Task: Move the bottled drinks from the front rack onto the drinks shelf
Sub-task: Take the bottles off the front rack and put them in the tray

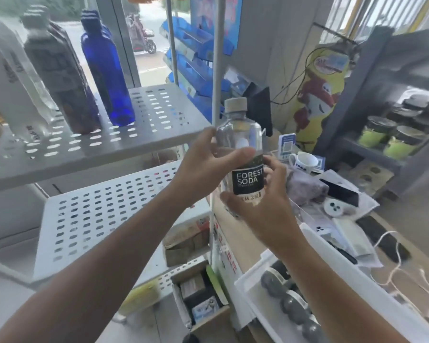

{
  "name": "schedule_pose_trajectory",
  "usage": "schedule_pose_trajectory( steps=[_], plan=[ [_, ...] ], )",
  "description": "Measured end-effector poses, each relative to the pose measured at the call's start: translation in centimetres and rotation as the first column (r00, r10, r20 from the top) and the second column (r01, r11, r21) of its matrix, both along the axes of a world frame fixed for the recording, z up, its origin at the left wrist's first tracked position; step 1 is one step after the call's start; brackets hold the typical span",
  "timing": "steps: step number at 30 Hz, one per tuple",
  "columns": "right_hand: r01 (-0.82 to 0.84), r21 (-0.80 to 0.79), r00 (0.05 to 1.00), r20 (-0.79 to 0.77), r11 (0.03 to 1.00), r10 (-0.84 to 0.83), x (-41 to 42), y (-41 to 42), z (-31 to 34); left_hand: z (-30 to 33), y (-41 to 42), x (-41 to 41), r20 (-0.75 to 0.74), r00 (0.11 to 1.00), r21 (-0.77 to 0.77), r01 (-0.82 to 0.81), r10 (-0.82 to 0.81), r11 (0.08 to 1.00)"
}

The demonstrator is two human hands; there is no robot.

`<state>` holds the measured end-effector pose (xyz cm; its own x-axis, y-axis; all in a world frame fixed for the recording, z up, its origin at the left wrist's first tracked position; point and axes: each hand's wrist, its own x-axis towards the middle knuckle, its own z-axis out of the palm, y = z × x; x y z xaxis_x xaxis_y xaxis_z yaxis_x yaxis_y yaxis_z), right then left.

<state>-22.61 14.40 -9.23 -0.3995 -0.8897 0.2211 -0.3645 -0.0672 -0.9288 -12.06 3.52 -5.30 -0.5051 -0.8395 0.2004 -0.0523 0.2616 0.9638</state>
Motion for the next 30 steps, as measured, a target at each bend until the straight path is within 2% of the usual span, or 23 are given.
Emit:
schedule_pose_trajectory(
  steps=[5, 11, 17, 23, 26, 30],
  plan=[
    [0.184, 0.049, 0.981, 0.054, 0.982, -0.187, -2.5, 5.6, -2.0, -2.1, 3.7, -5.0, -0.008, 0.976, 0.121, 0.218, -0.219, 0.968],
    [0.403, 0.081, 0.906, 0.107, 0.912, -0.410, -5.2, 11.8, -5.1, -5.5, 8.5, -10.7, 0.027, 0.873, 0.184, 0.474, -0.486, 0.861],
    [0.647, 0.113, 0.745, 0.116, 0.754, -0.657, -6.7, 16.5, -9.5, -9.5, 12.7, -15.4, 0.138, 0.727, 0.273, 0.625, -0.673, 0.731],
    [0.794, 0.272, 0.529, 0.131, 0.544, -0.838, -6.6, 19.5, -14.6, -14.8, 15.7, -18.5, 0.329, 0.499, 0.380, 0.707, -0.802, 0.596],
    [0.817, 0.375, 0.439, 0.087, 0.438, -0.894, -6.5, 20.6, -17.1, -16.7, 16.5, -19.2, 0.460, 0.377, 0.340, 0.761, -0.804, 0.552],
    [0.795, 0.536, 0.347, -0.016, 0.285, -0.938, -6.5, 21.9, -20.8, -19.1, 16.5, -19.0, 0.696, 0.356, 0.070, 0.830, -0.623, 0.553]
  ],
)
